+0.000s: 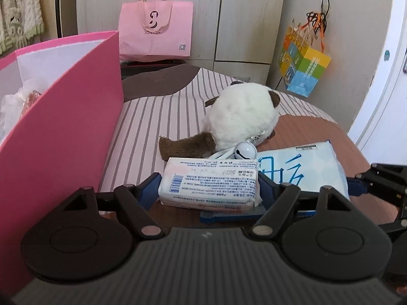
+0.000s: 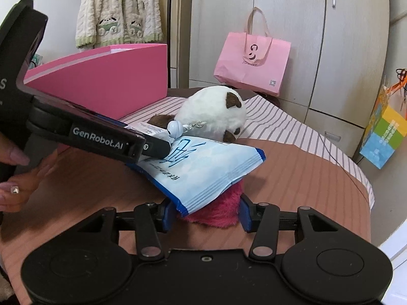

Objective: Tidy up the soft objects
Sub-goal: 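Grasp the white wrapped soap bar with the left tool while the right tool grasps the pink fluffy ball, then carry the soap bar with the left tool while the right tool carries the pink ball to the box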

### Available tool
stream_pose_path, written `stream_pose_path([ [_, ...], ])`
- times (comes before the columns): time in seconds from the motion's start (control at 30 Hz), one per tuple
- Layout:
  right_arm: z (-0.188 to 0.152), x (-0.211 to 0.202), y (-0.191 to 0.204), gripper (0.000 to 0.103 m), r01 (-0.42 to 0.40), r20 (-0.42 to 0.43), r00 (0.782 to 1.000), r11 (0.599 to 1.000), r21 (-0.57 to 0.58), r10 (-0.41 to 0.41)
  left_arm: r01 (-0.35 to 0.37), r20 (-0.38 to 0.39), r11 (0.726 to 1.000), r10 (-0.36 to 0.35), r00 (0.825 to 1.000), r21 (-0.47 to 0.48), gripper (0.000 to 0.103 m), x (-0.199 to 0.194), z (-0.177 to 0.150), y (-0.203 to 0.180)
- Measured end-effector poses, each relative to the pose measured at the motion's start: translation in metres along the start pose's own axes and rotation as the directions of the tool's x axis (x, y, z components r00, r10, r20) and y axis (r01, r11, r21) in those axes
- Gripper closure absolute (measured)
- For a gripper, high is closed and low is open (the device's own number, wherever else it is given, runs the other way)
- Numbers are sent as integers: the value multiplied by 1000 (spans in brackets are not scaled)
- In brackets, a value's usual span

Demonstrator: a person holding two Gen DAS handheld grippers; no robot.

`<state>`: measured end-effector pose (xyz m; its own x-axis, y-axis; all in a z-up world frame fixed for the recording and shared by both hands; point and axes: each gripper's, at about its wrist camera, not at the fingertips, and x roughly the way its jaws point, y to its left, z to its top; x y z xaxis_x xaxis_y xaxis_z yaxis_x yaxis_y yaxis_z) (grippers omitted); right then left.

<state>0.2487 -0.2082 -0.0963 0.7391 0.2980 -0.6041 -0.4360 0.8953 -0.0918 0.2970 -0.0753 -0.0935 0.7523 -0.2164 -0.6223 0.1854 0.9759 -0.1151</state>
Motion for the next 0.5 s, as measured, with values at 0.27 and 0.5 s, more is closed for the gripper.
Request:
stream_pose_path([
  [0.27,-7,-12,11,52,99,4,995,995,21,-99,55,36,998,-55,998,-23,27,-15,-7,2],
  [0.5,-20,-32,14,53,169,9,985,978,125,-171,61,79,997,-57,995,-46,27,-34,-19,8],
])
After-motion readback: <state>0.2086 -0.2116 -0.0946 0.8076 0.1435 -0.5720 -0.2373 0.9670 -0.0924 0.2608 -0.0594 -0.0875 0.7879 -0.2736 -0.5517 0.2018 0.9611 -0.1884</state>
